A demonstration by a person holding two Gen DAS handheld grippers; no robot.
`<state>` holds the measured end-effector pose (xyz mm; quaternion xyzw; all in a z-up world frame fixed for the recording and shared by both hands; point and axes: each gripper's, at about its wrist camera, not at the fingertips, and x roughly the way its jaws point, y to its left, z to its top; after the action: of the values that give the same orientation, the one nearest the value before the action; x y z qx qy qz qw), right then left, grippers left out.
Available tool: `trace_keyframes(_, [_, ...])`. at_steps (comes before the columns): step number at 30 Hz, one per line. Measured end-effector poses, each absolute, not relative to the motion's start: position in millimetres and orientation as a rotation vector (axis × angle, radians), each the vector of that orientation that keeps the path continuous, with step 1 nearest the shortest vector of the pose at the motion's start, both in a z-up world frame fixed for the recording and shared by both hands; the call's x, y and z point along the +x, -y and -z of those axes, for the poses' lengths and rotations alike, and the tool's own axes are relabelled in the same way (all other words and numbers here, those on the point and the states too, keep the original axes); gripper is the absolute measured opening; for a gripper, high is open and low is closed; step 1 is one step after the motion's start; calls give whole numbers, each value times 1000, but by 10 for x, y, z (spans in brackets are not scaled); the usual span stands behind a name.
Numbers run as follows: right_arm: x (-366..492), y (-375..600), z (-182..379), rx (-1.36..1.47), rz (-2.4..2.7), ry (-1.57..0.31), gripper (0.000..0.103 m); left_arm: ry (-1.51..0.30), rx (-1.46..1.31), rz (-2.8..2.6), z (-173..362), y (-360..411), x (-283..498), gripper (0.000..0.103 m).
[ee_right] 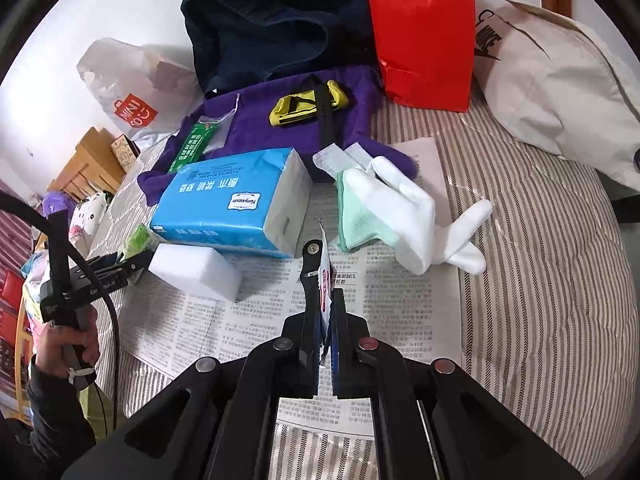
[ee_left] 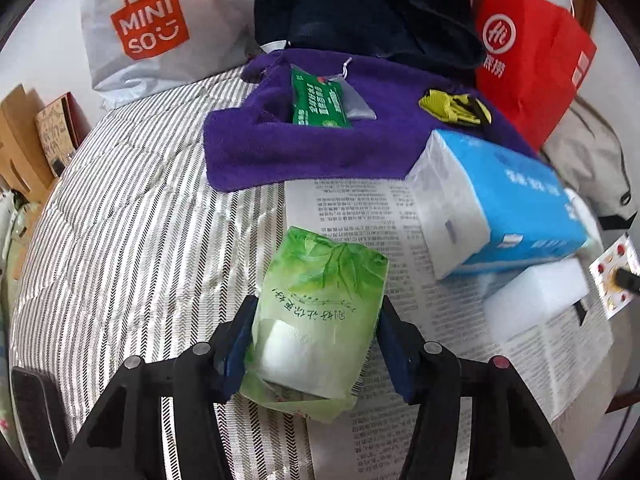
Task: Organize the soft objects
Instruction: 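Carry the tissue pack over the purple towel while the right gripper carries the sachet there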
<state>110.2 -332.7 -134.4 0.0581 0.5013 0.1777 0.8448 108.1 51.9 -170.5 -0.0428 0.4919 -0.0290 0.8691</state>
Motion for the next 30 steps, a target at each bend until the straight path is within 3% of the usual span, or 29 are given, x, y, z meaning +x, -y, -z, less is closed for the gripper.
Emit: trace_keyframes(30, [1258, 3045, 824, 79, -404, -965, 4, -903, -108, 100, 725, -427, 1107, 55])
